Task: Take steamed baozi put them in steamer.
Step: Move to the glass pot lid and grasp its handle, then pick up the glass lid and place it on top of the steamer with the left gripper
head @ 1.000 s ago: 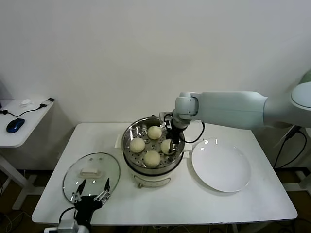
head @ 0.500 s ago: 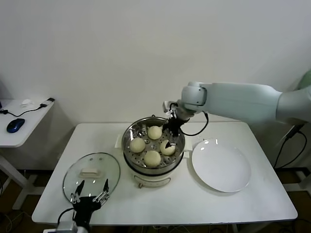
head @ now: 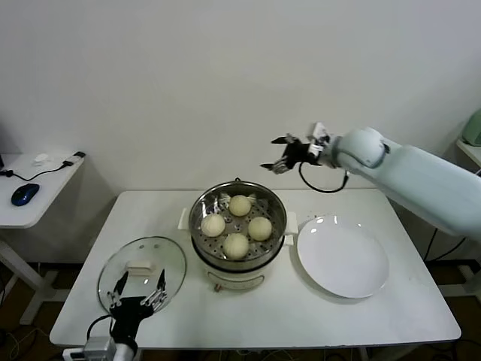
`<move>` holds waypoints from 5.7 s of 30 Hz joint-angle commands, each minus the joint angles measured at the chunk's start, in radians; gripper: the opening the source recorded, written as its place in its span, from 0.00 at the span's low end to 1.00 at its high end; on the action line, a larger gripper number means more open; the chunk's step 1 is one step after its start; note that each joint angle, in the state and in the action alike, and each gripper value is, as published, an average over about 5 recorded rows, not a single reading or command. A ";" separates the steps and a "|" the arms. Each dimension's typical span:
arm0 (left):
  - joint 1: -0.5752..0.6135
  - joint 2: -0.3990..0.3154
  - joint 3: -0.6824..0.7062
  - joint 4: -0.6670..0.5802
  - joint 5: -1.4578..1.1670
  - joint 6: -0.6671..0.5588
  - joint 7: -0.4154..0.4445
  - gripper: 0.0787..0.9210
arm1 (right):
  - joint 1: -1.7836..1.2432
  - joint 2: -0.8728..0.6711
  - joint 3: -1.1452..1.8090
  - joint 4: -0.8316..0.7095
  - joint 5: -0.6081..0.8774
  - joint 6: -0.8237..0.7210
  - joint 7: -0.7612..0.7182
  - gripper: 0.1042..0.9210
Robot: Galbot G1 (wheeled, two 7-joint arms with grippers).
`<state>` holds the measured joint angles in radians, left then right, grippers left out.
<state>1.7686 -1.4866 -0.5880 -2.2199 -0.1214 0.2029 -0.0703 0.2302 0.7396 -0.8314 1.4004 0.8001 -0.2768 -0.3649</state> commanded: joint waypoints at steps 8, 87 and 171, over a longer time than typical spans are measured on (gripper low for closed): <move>-0.037 0.052 -0.013 0.087 0.070 -0.114 0.028 0.88 | -1.459 -0.002 1.484 0.182 -0.236 0.324 0.268 0.88; -0.475 0.196 0.004 0.944 1.477 -0.232 -0.404 0.38 | -1.742 0.430 1.355 0.239 -0.392 0.527 0.328 0.88; -0.798 -0.062 0.704 0.502 1.716 0.572 0.302 0.07 | -1.805 0.450 1.393 0.278 -0.527 0.484 0.424 0.88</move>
<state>0.9820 -1.5415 0.1191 -1.7698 1.5814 0.7364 0.2457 -1.5770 1.1812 0.5564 1.6902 0.2747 0.1909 0.0576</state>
